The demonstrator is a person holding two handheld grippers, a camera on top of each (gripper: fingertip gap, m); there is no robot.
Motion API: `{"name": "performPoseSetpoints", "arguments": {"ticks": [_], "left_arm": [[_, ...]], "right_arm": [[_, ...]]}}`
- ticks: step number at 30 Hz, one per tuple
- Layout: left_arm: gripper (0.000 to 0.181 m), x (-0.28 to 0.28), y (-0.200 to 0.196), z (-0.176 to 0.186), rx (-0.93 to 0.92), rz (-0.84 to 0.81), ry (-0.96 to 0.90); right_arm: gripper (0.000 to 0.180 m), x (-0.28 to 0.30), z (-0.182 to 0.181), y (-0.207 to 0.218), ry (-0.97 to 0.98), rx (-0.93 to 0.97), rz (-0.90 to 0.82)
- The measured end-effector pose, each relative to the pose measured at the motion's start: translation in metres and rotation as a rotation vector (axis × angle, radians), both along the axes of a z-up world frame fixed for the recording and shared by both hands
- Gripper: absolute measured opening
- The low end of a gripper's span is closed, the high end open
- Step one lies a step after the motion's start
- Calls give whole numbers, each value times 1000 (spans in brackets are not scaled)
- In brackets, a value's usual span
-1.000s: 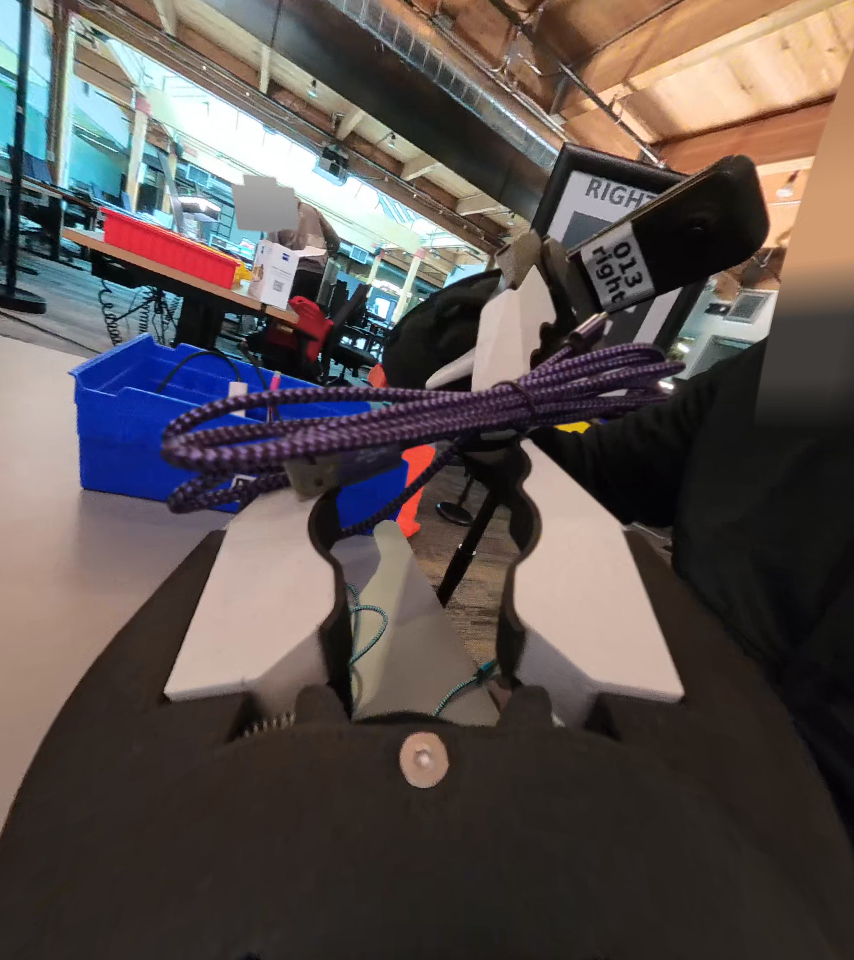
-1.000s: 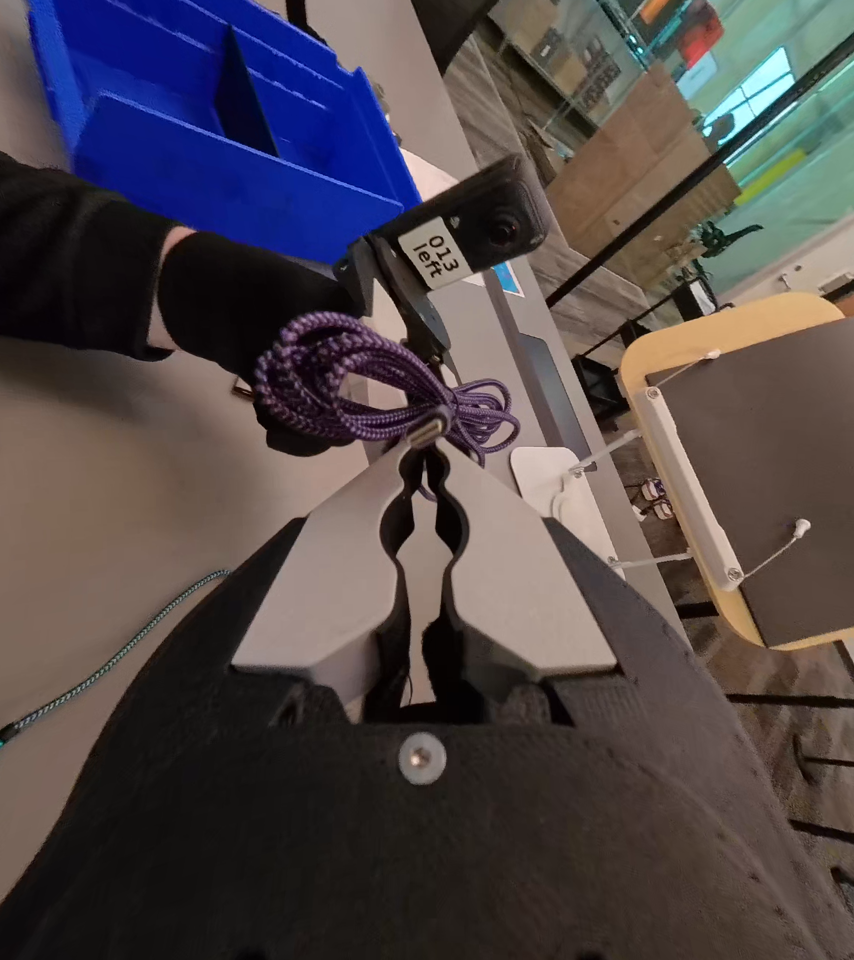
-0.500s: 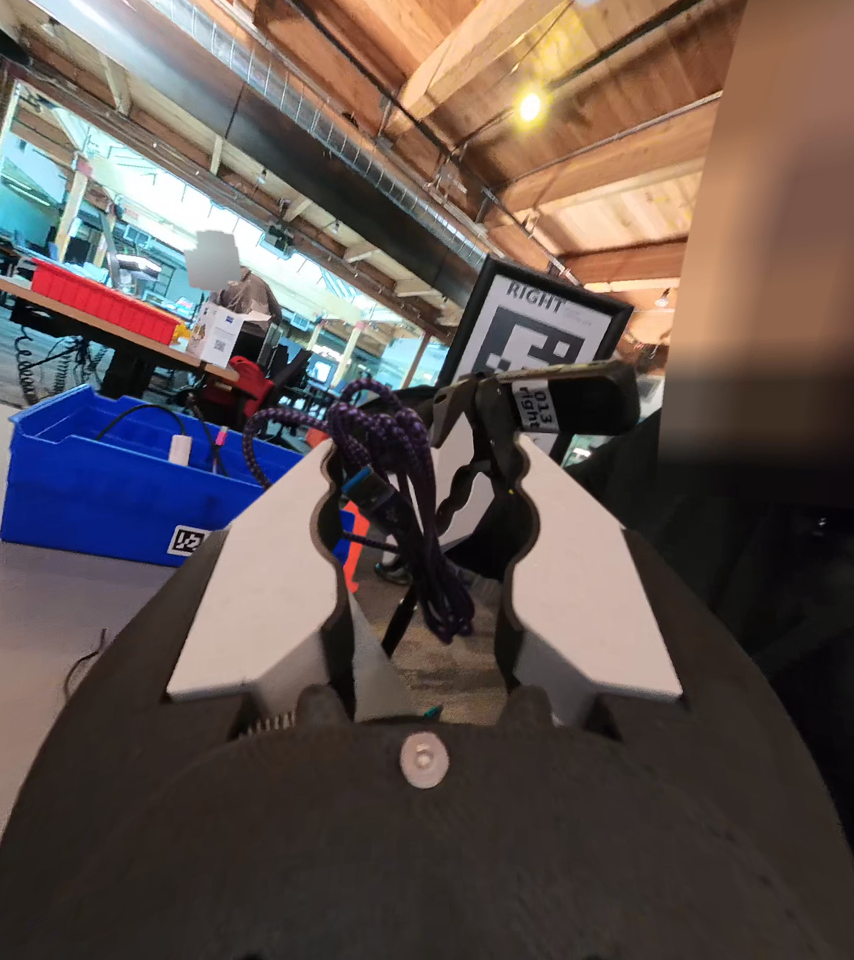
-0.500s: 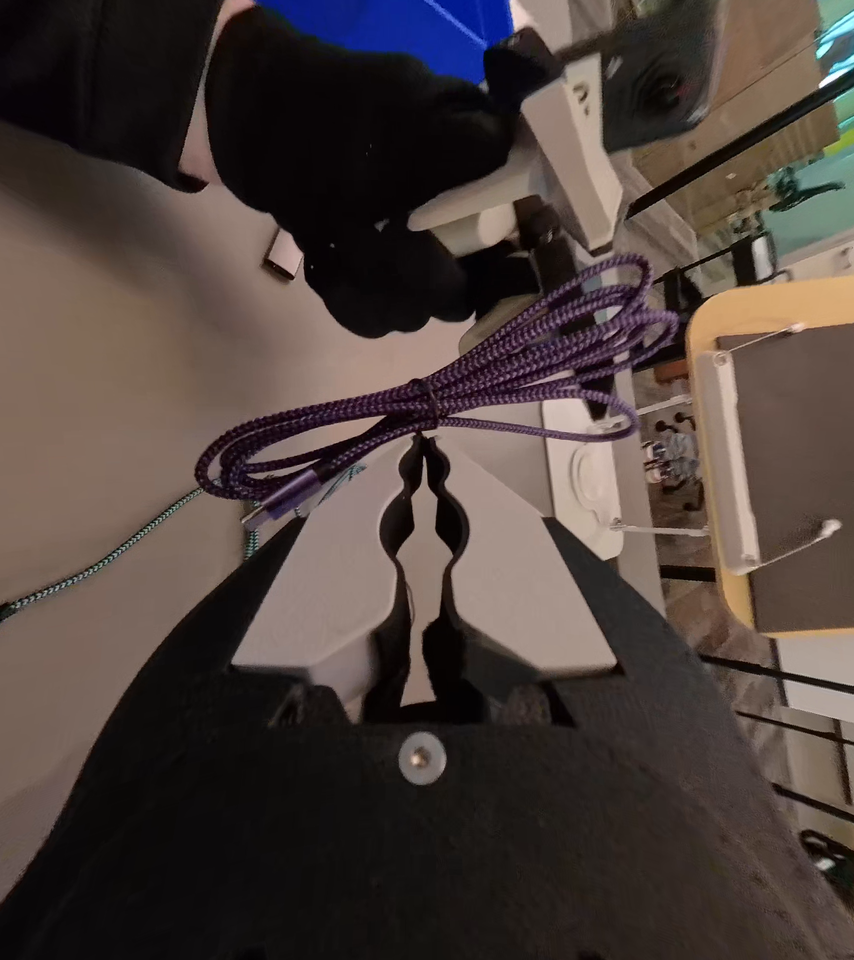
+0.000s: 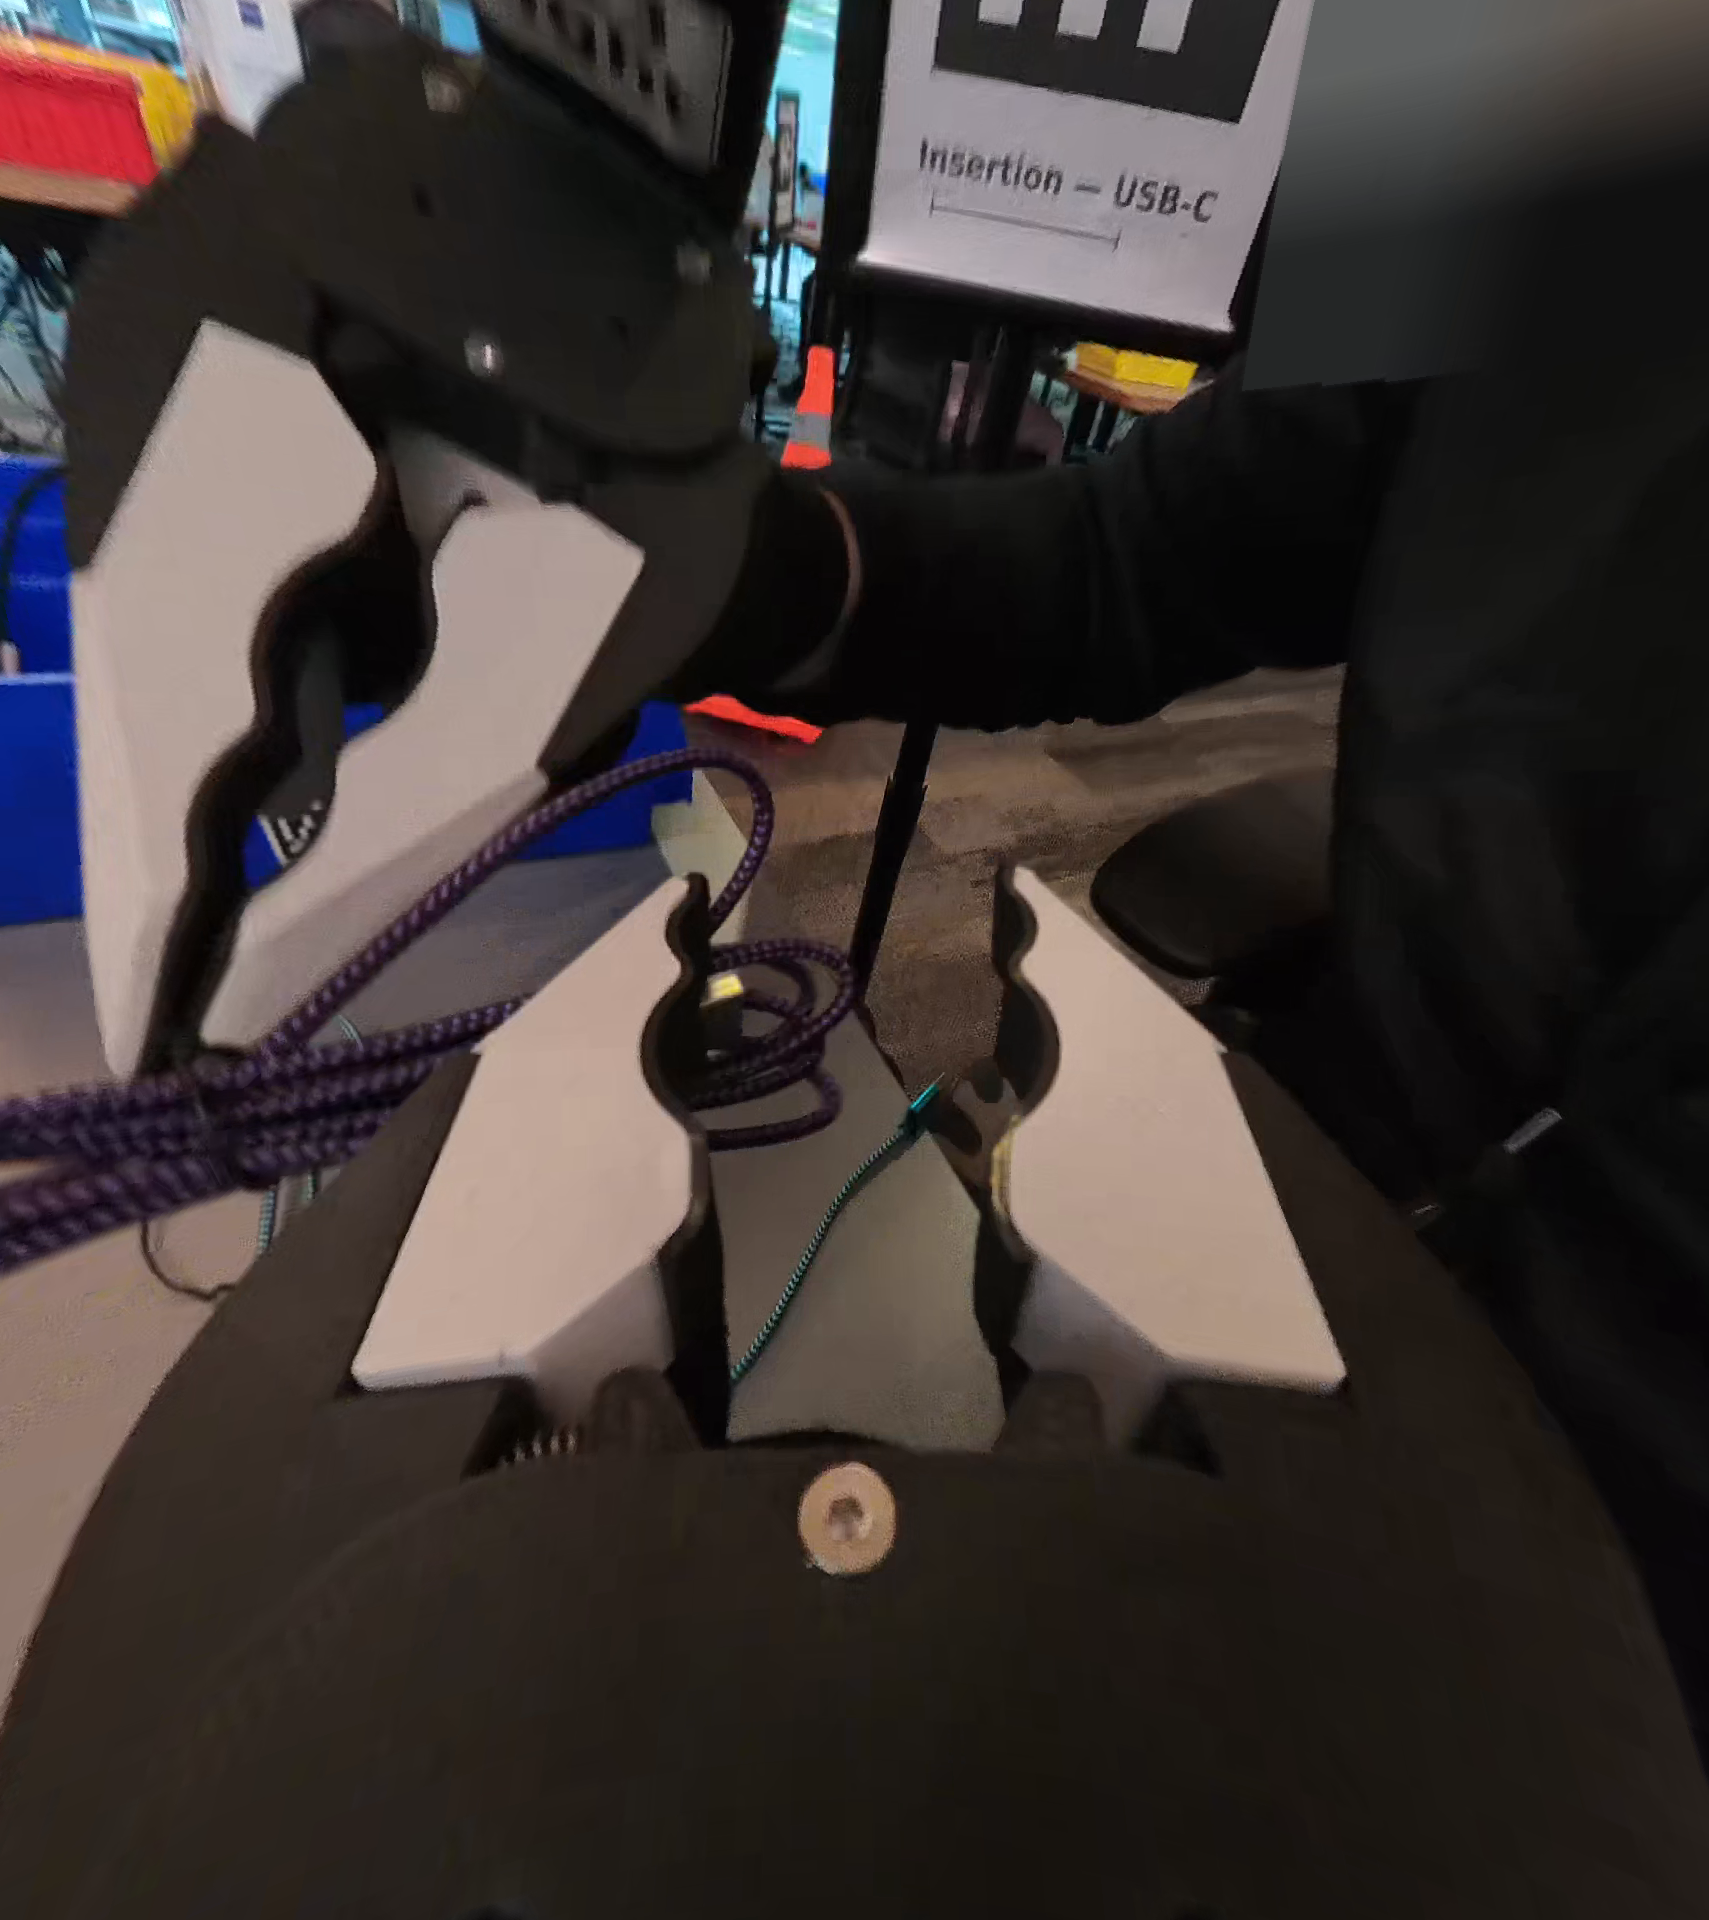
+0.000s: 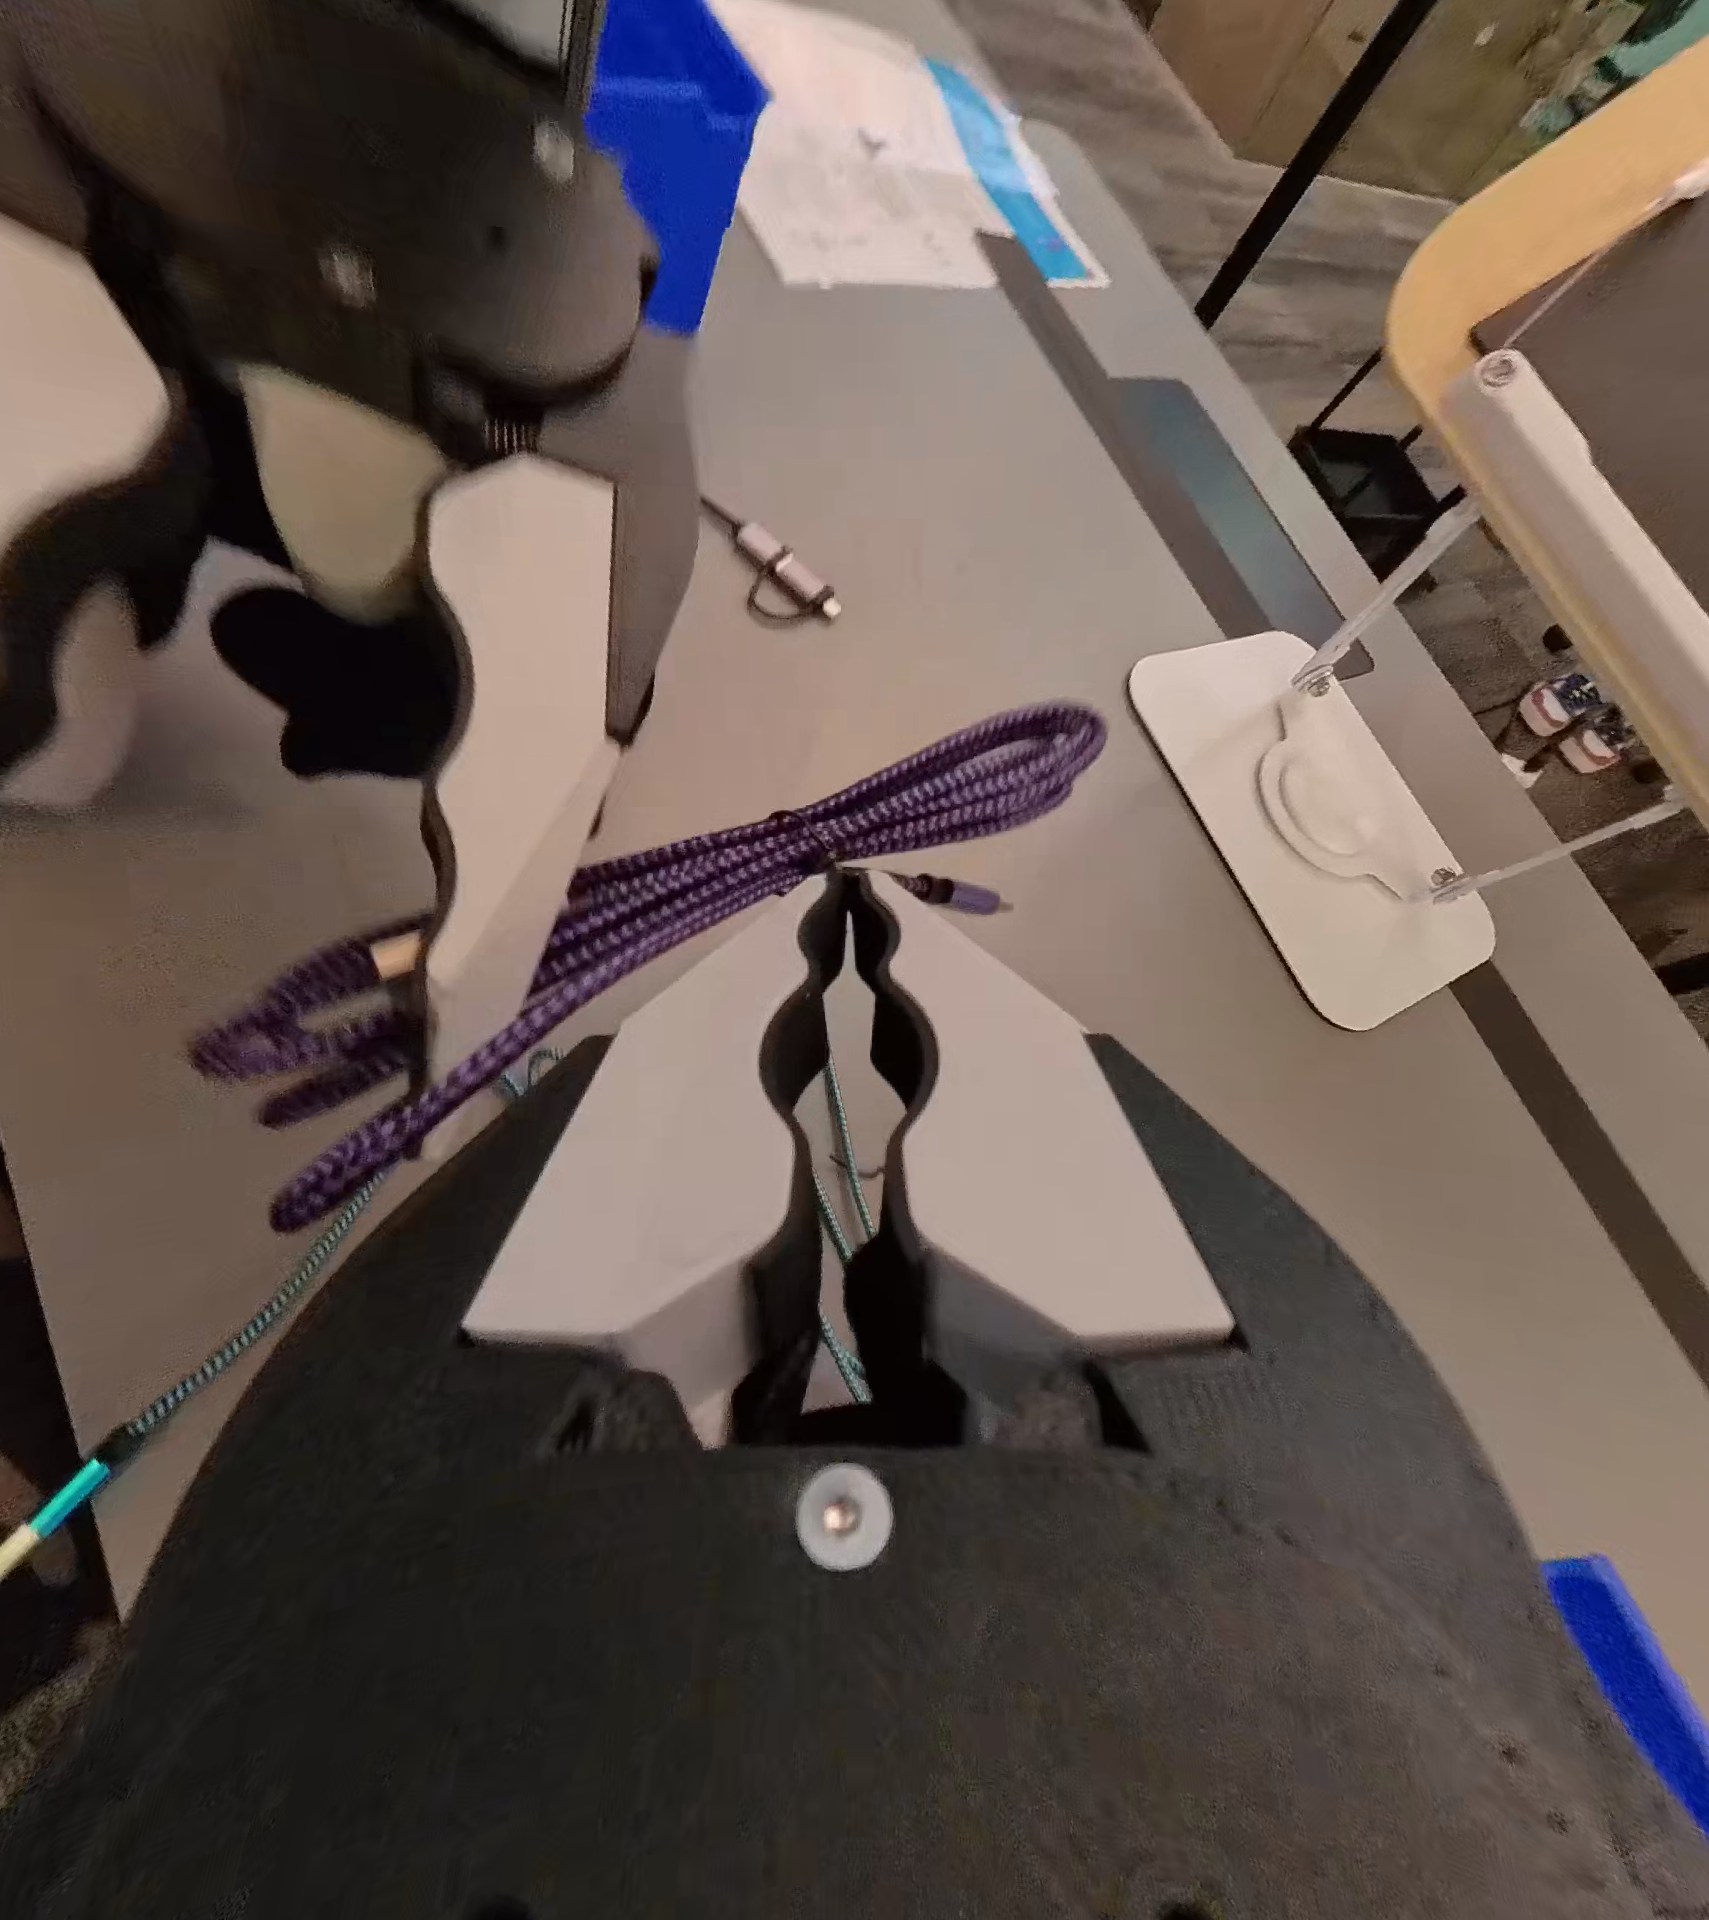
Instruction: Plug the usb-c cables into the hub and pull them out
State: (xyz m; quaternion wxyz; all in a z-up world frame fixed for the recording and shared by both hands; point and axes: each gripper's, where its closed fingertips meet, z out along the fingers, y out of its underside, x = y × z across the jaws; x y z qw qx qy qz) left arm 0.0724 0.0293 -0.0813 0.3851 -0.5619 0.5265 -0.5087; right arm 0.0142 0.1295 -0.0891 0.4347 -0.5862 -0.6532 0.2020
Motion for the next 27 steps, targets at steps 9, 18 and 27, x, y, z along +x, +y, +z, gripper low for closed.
{"name": "performPoseSetpoints", "arguments": {"ticks": [9, 18, 27], "left_arm": [[44, -4, 19, -21, -92, 26, -12], [70, -14, 38, -4, -204, 73, -160], [90, -28, 34, 36, -285, -17, -445]], "right_arm": [[0, 1, 41, -15, 201, -18, 45], [0, 3, 47, -40, 129, 236, 138], [0, 3, 45, -56, 163, 179, 201]]}}
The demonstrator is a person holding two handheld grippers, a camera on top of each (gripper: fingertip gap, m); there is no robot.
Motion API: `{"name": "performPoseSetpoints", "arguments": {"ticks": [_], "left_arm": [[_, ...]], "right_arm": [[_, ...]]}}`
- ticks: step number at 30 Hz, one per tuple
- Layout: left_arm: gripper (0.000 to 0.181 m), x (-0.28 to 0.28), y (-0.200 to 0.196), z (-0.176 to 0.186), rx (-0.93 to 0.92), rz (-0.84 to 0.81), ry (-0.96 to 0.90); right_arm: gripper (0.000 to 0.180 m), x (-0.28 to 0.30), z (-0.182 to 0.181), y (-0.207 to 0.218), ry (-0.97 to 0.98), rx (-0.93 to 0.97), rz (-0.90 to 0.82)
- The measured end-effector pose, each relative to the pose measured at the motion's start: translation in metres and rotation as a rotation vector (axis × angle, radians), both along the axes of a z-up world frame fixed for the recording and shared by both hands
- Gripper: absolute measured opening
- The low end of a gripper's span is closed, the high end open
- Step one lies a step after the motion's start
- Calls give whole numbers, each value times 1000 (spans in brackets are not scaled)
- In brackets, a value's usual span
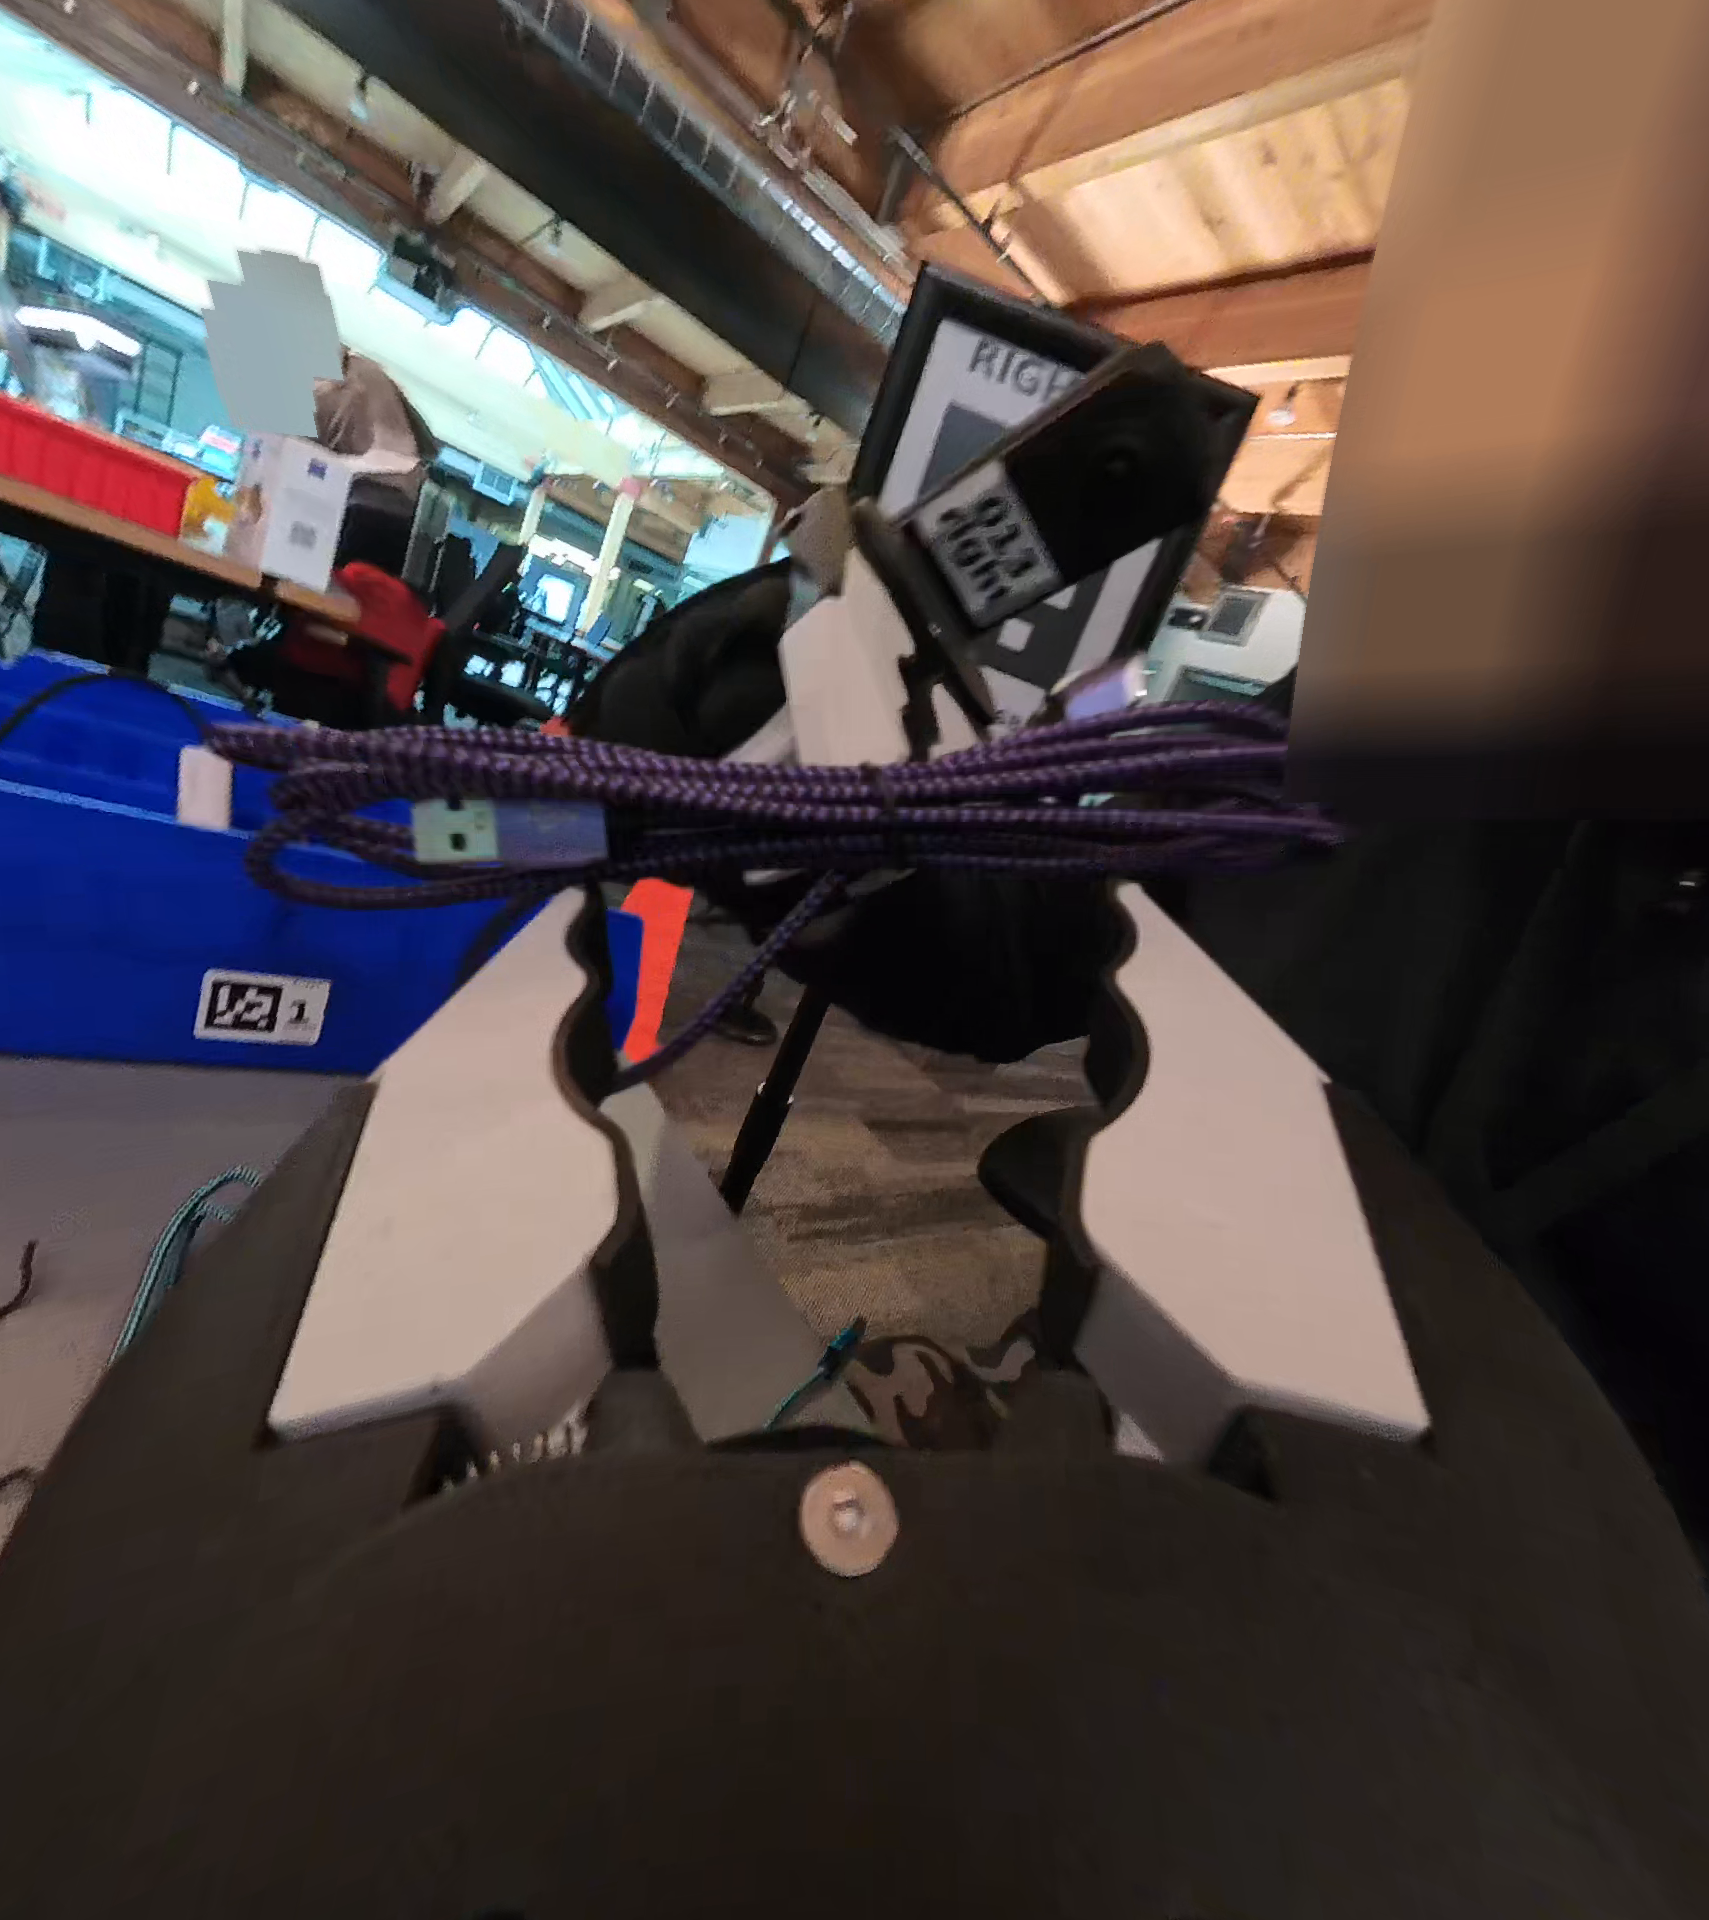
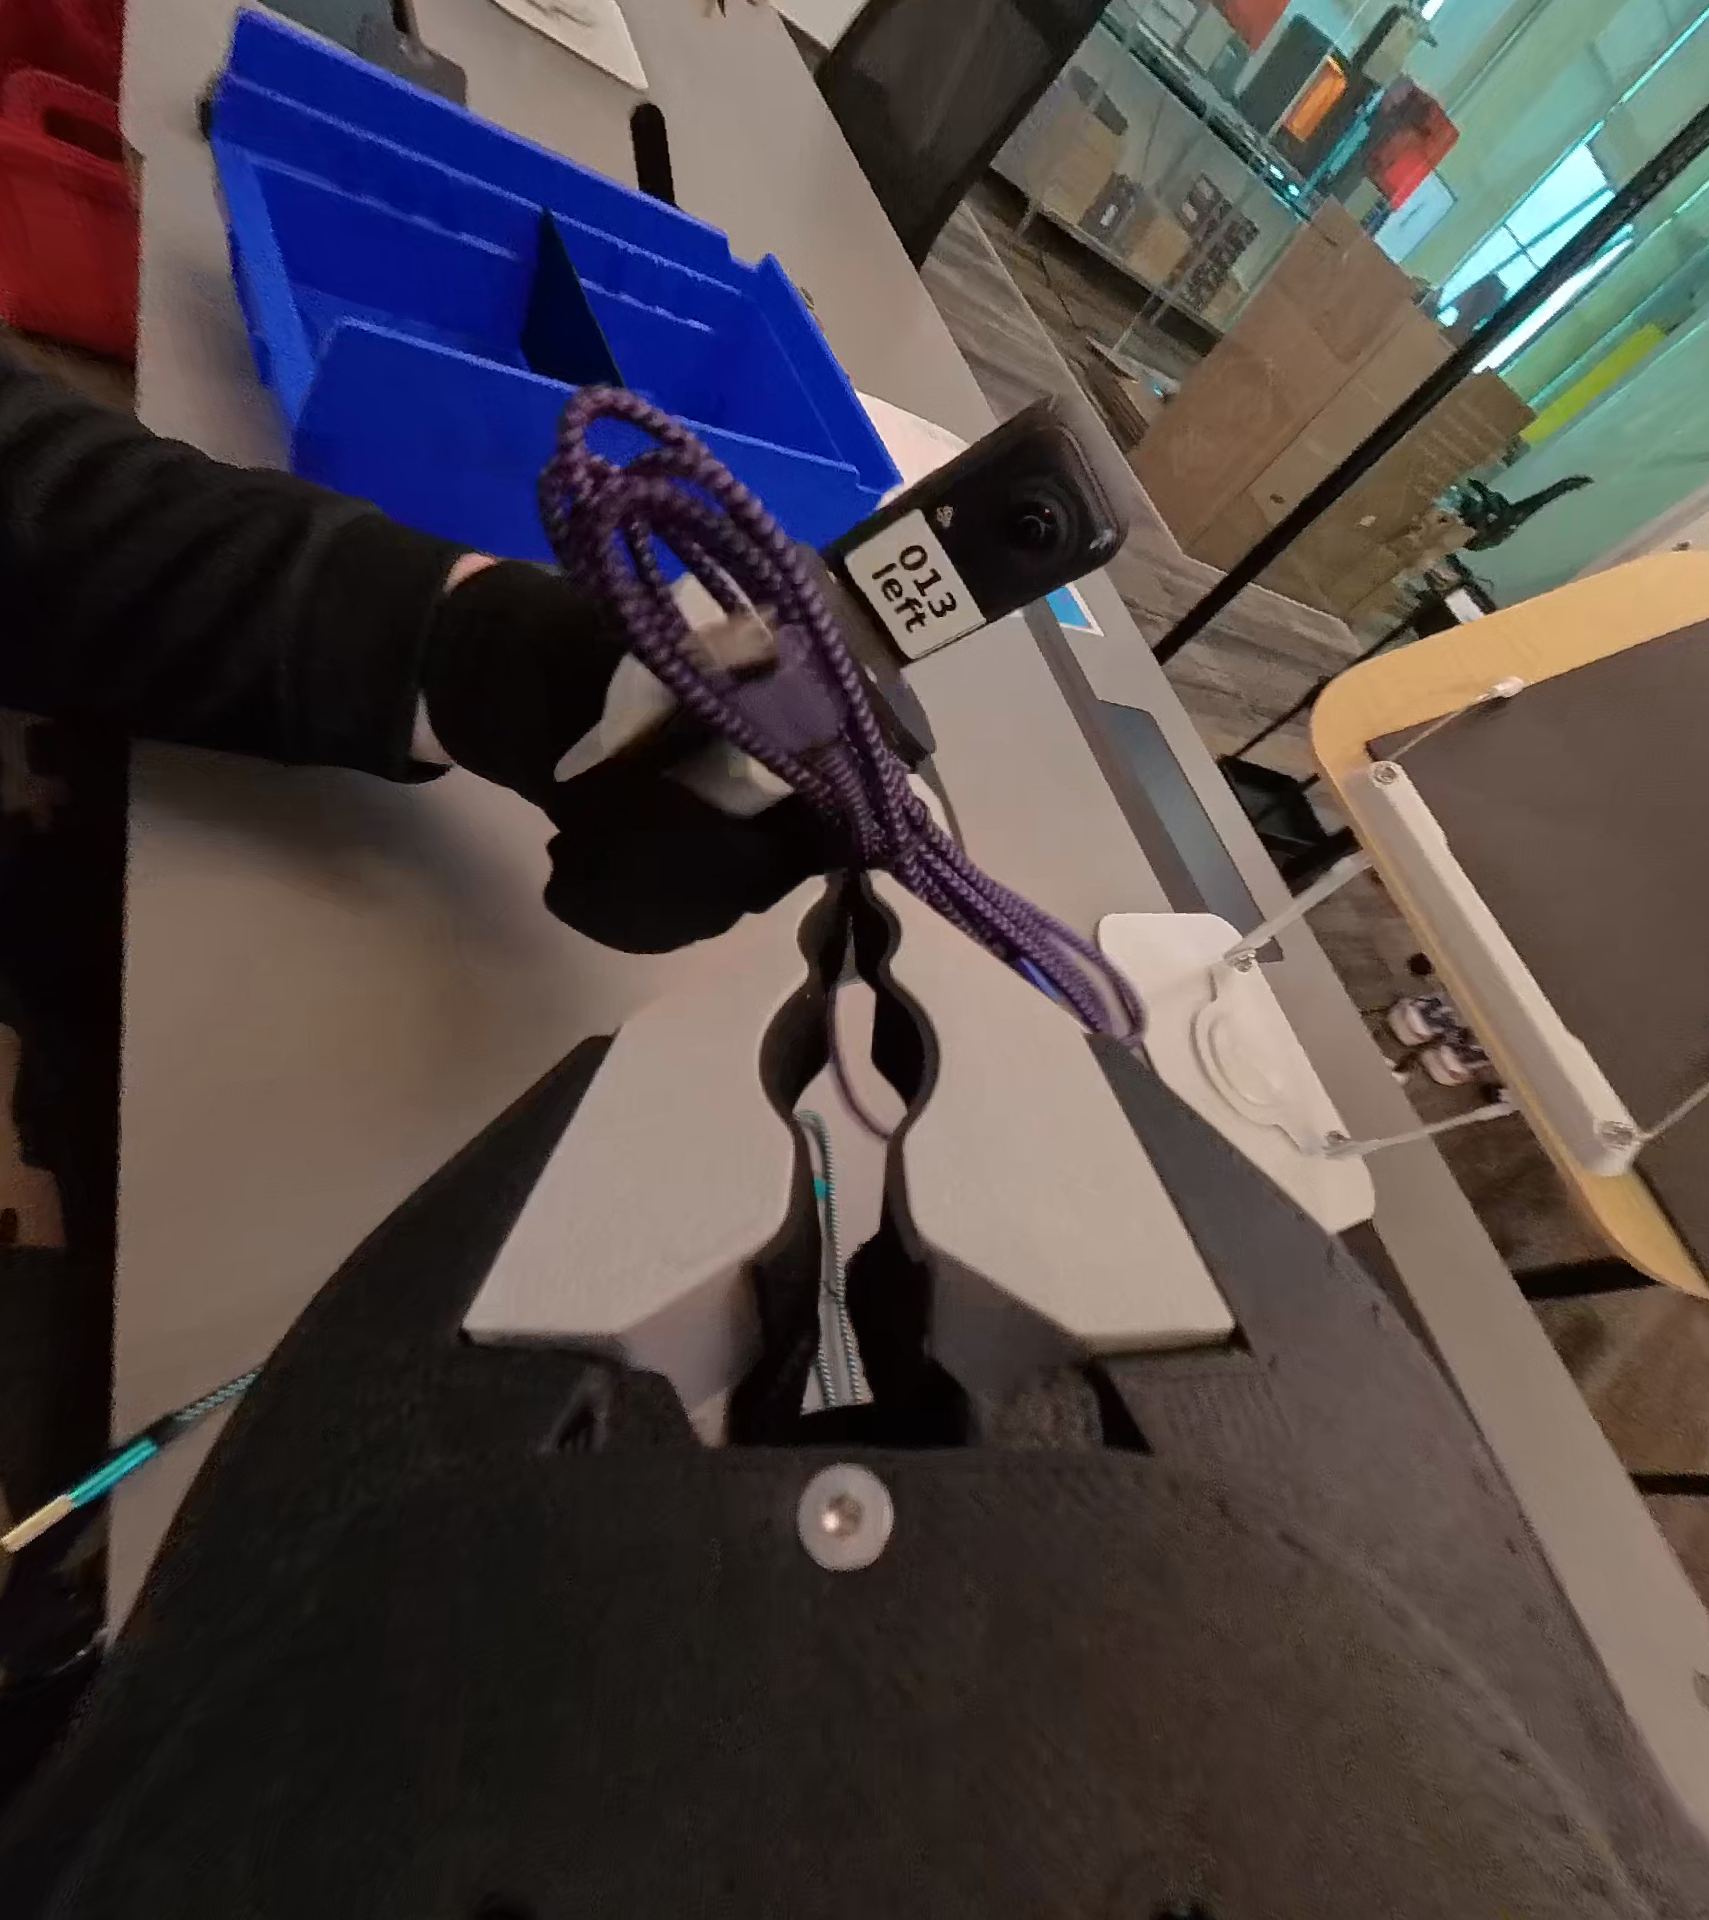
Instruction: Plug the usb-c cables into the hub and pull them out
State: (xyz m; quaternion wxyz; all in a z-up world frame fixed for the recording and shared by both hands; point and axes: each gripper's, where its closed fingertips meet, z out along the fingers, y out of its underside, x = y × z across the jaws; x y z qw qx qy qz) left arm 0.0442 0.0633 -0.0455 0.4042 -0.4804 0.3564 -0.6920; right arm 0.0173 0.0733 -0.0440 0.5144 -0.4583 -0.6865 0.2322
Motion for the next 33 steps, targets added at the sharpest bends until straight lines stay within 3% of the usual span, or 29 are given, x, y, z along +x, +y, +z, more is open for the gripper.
{"name": "performPoseSetpoints", "arguments": {"ticks": [4, 7, 10, 14, 19, 24, 29, 33], "left_arm": [[99, -8, -6, 13, 28, -12, -67], [94, -23, -13, 34, 28, -62, -198], [102, -6, -15, 17, 29, -65, -67], [89, -8, -18, 27, 66, -57, -122], [86, 7, -36, 17, 206, -36, 56], [84, 28, -53, -12, 224, -132, 190], [66, 29, -43, -21, 207, -113, 209], [73, 38, -41, -48, 193, -119, 327]], "right_arm": [[0, 4, 1, -4, 5, -53, 36], [0, 7, -7, -11, -34, -89, 90], [0, 6, -15, -10, -76, -70, 88], [0, 6, -39, 6, -193, -78, 23], [0, 9, -53, 29, -210, -176, -79], [0, 4, -44, 46, -151, -203, -166], [0, 2, -18, 46, -1, -240, -155], [0, 2, 4, 37, 77, -218, -100]]}}
